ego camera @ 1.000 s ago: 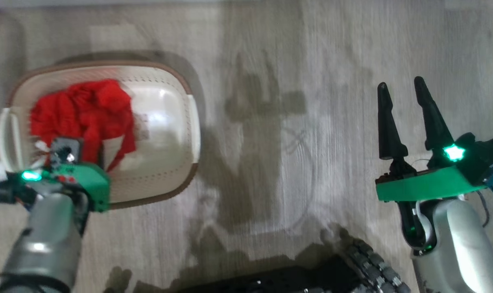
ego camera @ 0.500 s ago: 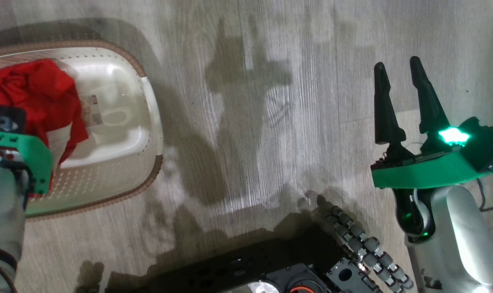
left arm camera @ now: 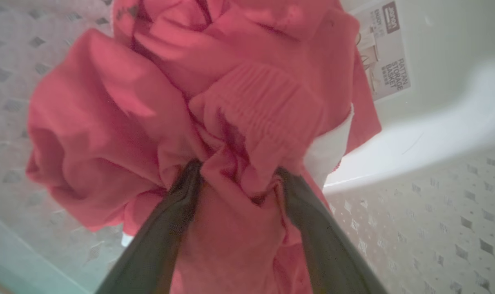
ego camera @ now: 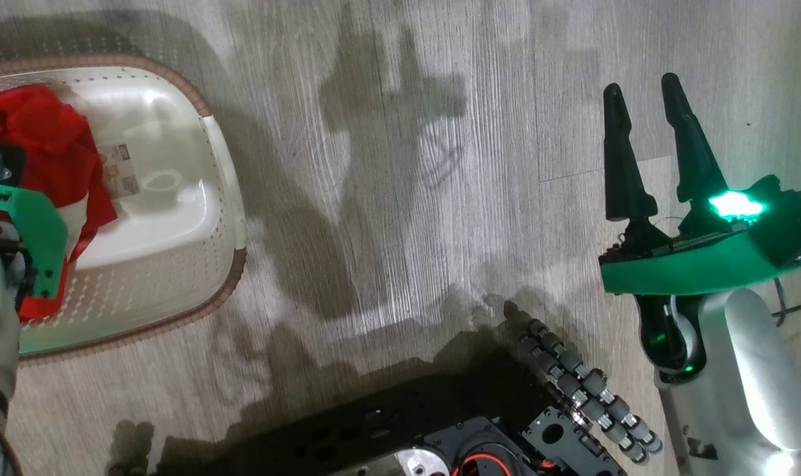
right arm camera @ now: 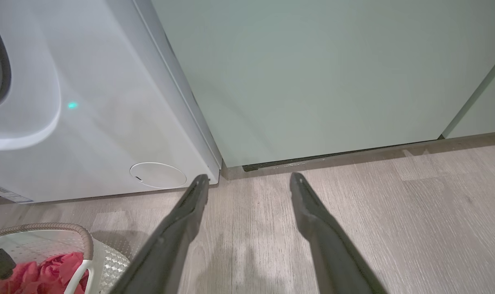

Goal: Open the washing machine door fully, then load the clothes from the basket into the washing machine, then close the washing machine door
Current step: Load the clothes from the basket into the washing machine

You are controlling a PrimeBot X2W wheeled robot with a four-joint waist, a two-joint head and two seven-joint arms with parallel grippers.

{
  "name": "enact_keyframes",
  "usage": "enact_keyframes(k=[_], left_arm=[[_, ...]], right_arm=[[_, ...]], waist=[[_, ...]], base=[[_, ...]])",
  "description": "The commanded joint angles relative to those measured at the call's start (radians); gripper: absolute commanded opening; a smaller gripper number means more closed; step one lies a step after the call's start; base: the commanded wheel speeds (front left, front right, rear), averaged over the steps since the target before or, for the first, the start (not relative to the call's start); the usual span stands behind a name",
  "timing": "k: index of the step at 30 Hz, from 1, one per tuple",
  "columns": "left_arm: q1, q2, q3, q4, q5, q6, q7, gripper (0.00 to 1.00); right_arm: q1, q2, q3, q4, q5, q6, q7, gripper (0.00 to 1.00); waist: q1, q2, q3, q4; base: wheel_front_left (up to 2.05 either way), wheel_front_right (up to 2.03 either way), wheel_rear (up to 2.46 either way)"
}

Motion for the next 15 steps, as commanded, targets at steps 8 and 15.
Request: enact_keyframes(k=[8,15], left_arm=[[0.036,0.032,0.017,0.007,-0.035,-0.001,0.003,0.0],[0.061,-0.002,0.02,0.008,-0.059,0.009,-0.031,0.0]], right_arm=[[0.017,-0.004,0.014,-0.022,-0.001,0.0,-0.009,1.0],[0.021,-0.004,0.009,-0.017,-0.012,0.0,-0.009,1.0]], waist=[[-0.0001,0.0,-0.007,0.01],[-0.0001,0.0,-0.05,0.03]], base=[[0.0,0.0,0.0],[0.0,0.0,0.0]])
